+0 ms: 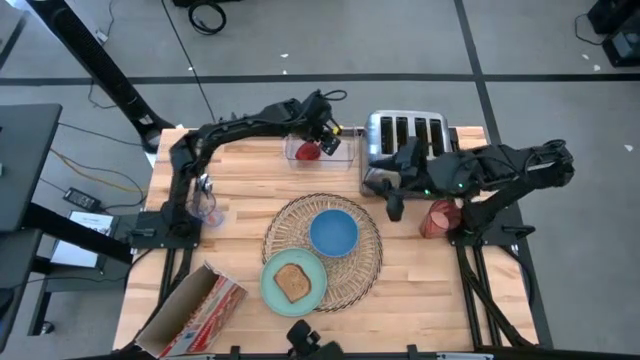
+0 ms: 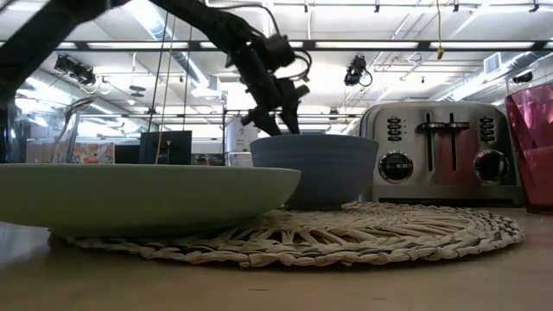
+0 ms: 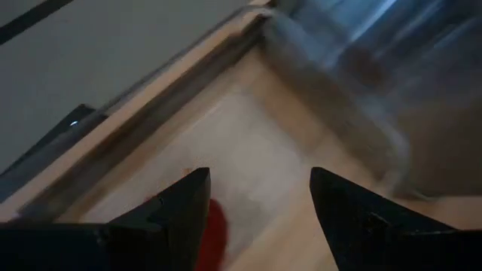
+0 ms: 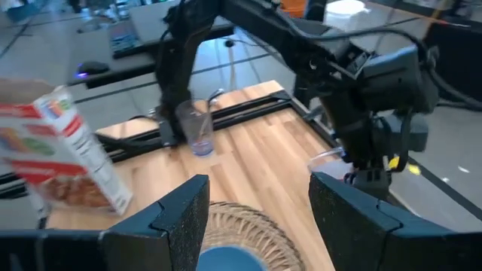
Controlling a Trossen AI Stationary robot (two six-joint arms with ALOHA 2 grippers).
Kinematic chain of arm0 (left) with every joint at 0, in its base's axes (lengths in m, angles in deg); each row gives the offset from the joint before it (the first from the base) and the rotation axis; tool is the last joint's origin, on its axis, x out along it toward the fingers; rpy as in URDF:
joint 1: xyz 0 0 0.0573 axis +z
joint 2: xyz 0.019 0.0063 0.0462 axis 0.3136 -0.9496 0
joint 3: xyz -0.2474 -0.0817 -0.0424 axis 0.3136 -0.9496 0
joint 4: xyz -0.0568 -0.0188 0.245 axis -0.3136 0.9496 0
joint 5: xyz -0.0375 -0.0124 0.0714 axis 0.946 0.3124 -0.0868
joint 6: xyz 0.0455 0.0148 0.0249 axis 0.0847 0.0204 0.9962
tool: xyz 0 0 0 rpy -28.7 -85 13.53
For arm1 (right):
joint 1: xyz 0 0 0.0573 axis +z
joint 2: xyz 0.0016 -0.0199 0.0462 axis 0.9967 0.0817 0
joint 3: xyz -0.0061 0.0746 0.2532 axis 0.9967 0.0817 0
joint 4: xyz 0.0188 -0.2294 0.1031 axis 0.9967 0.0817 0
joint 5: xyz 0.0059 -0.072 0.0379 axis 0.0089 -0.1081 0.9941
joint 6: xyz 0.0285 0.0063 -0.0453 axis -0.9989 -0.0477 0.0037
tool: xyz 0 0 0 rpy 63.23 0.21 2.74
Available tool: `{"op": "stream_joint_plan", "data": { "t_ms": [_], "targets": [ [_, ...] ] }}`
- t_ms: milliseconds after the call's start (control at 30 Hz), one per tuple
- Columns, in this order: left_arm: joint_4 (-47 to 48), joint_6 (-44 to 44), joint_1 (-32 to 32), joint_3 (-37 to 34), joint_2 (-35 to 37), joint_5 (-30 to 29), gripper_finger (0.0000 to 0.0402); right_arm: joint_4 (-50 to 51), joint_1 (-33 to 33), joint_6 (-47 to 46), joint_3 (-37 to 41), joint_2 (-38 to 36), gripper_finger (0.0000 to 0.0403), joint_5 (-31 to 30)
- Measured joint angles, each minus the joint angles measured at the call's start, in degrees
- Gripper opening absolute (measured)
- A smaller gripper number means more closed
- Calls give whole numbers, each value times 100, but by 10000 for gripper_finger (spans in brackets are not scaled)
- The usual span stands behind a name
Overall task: Arrange a breakfast setting
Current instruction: Put the apple on the brown table mat to the left of the blue bowl
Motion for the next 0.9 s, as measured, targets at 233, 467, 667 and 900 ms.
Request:
{"op": "stream_joint_plan", "data": {
  "t_ms": [233,467,667,900],
  "targets": [
    [951,258,200,848,-855,-89,235,-232,-417,29,2,11,234,-2],
    [1229,538,250,849,-1155,-36,235,-503,-747,40,2,12,234,-2],
    [1776,844,207,849,-1173,-37,235,-534,-993,38,2,12,234,112],
    [1909,848,221,847,-1132,-30,235,-532,-1186,38,2,12,234,282]
  ]
}}
